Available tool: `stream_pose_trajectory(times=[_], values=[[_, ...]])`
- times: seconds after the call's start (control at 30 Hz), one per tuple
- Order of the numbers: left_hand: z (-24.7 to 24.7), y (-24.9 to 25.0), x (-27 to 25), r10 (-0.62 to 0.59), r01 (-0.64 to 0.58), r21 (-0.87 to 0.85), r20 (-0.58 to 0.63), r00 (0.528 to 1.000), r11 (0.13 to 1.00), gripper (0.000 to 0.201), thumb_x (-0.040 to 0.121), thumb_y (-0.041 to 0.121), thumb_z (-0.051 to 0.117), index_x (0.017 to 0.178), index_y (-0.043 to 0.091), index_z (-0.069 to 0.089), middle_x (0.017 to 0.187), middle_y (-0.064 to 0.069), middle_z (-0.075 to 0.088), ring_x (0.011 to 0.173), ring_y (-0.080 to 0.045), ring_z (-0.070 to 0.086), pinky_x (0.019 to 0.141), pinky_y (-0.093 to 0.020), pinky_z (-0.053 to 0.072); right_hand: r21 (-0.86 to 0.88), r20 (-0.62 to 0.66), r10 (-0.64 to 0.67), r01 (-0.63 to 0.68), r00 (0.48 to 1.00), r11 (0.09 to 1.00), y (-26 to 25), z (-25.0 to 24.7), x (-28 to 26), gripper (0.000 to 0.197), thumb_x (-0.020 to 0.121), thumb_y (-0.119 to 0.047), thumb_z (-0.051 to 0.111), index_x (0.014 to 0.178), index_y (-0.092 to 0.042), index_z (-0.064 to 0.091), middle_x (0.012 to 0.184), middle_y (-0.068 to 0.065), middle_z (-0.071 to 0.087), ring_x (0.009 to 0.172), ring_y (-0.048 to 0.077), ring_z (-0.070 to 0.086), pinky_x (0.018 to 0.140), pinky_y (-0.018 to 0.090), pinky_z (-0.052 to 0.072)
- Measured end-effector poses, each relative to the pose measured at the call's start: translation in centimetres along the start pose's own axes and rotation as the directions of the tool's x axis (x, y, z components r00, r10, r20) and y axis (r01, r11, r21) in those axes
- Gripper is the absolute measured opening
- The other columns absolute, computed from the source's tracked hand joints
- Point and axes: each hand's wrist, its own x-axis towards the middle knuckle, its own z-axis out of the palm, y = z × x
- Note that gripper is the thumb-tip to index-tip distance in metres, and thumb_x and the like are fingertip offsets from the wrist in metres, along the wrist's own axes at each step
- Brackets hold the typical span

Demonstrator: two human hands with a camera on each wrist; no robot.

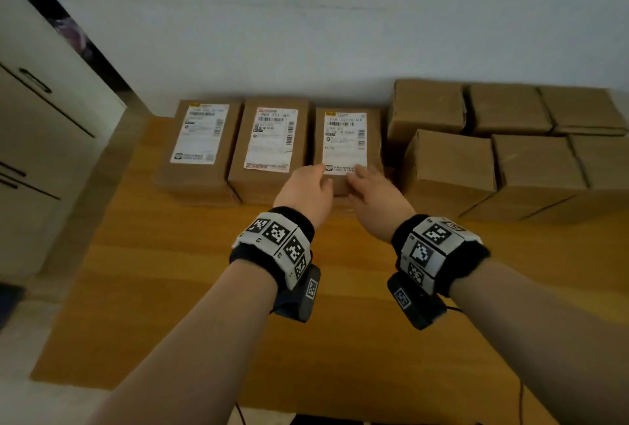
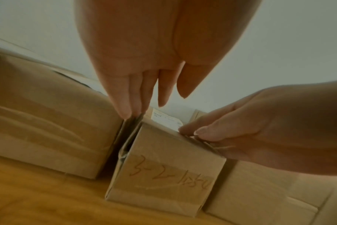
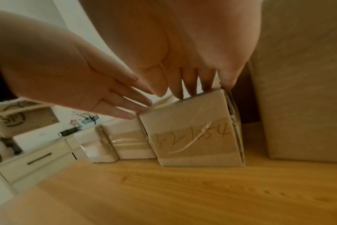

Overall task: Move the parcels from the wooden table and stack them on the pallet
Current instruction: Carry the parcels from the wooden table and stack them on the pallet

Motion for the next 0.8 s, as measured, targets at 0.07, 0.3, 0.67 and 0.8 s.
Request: stream_pose_trajectory(times=[0.07, 0.3, 0.67, 0.8], values=[[0.1, -0.2, -0.2, 0.003, -0.003, 0.018, 0.031, 1.000, 1.000, 0.042, 0.100, 0.024, 0.036, 0.140, 0.011, 0.039, 0.139, -0.008, 0.047, 0.124, -0.021, 0.047, 0.098, -0.029, 0.038, -0.034, -0.005, 0.014, -0.014, 1.000, 0.999, 0.2, 0.6, 0.0, 0.046, 0.099, -0.014, 0.034, 0.145, -0.015, 0.032, 0.157, 0.002, 0.017, 0.146, 0.021, 0.008, 0.119, 0.042, 0.008], [1.1, -1.1, -1.8, -0.033, 0.033, 0.029, -0.007, 0.999, 0.999, 0.042, 0.098, 0.030, 0.039, 0.137, 0.016, 0.042, 0.134, -0.010, 0.048, 0.114, -0.024, 0.053, 0.089, -0.031, 0.042, -0.035, -0.061, 0.001, -0.003, 0.998, 0.999, 0.5, 1.9, -1.9, 0.046, 0.100, -0.015, 0.034, 0.146, -0.016, 0.031, 0.157, 0.000, 0.021, 0.145, 0.020, 0.011, 0.116, 0.029, 0.009], [6.2, -0.3, -9.3, -0.281, 0.286, 0.017, -0.127, 0.951, 0.958, 0.049, 0.093, 0.033, 0.050, 0.134, 0.010, 0.035, 0.127, -0.013, 0.043, 0.105, -0.029, 0.055, 0.074, -0.030, 0.040, -0.048, -0.036, -0.177, 0.175, 0.984, 0.983, 3.8, 4.0, -9.8, 0.044, 0.099, -0.015, 0.037, 0.143, -0.017, 0.038, 0.153, -0.002, 0.029, 0.143, 0.017, 0.018, 0.115, 0.025, 0.010], [9.6, 0.1, -13.3, -0.356, 0.357, -0.004, -0.102, 0.929, 0.934, 0.051, 0.093, 0.039, 0.048, 0.133, 0.009, 0.036, 0.124, -0.014, 0.052, 0.105, -0.030, 0.057, 0.076, -0.033, 0.047, -0.033, 0.034, -0.279, 0.280, 0.960, 0.960, 6.0, 4.6, -14.2, 0.044, 0.099, -0.015, 0.037, 0.143, -0.016, 0.039, 0.153, -0.002, 0.030, 0.143, 0.015, 0.018, 0.115, 0.023, 0.009]])
